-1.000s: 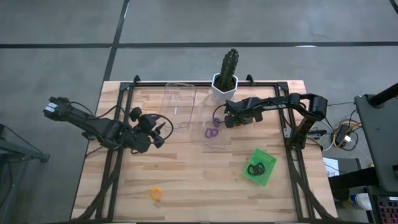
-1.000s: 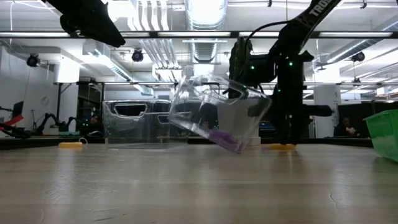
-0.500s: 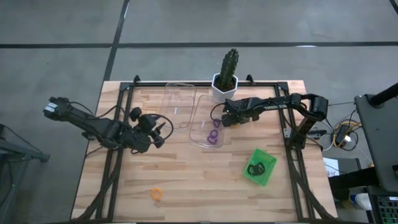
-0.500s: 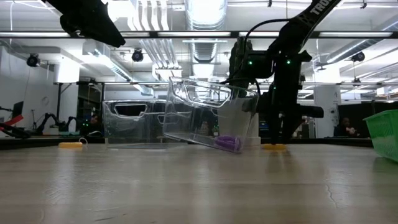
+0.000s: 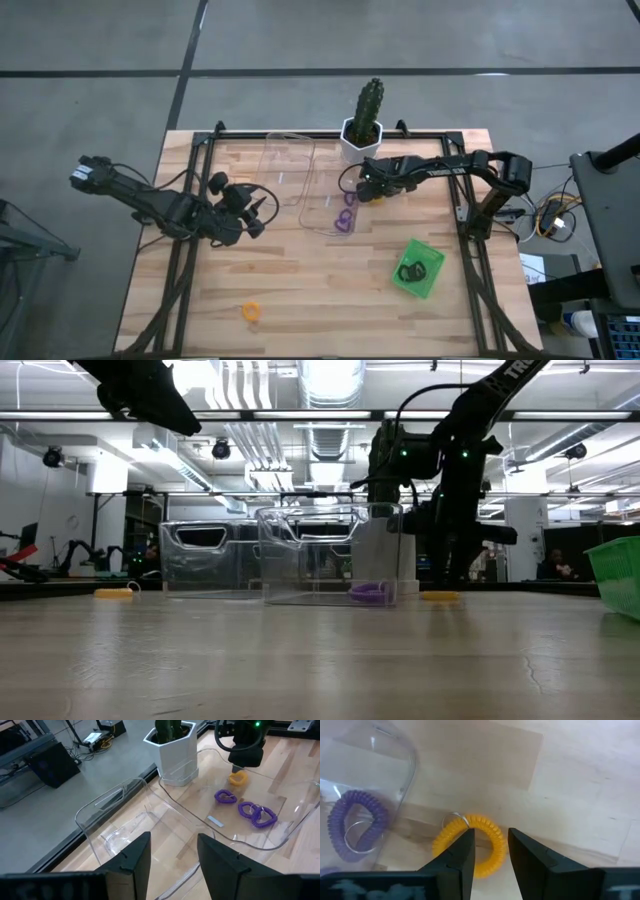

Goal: Sort spring keychains
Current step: Put the right yellow spring keychain into the left transparent bin

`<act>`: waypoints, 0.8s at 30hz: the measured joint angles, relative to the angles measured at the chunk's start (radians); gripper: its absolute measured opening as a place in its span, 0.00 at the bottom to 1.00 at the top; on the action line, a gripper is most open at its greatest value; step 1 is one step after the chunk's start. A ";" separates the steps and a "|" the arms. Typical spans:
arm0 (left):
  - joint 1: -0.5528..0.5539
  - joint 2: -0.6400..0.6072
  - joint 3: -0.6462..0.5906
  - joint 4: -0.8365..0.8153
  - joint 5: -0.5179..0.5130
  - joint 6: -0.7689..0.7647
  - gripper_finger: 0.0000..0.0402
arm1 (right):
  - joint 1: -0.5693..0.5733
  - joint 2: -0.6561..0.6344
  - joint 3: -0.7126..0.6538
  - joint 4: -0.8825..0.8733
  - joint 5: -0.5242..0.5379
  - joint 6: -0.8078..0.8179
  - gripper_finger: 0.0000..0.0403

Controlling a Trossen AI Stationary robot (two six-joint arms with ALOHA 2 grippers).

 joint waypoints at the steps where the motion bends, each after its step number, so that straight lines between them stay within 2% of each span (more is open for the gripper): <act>1: 0.000 0.000 0.000 0.000 0.000 0.000 0.38 | 0.000 0.000 -0.002 0.001 0.001 0.004 0.28; 16: 0.000 0.000 0.000 0.000 0.000 0.004 0.38 | 0.002 -0.005 -0.106 0.018 -0.004 0.075 0.28; 24: 0.000 0.000 0.000 0.000 0.000 0.007 0.38 | 0.018 -0.043 -0.118 -0.006 0.008 0.078 0.28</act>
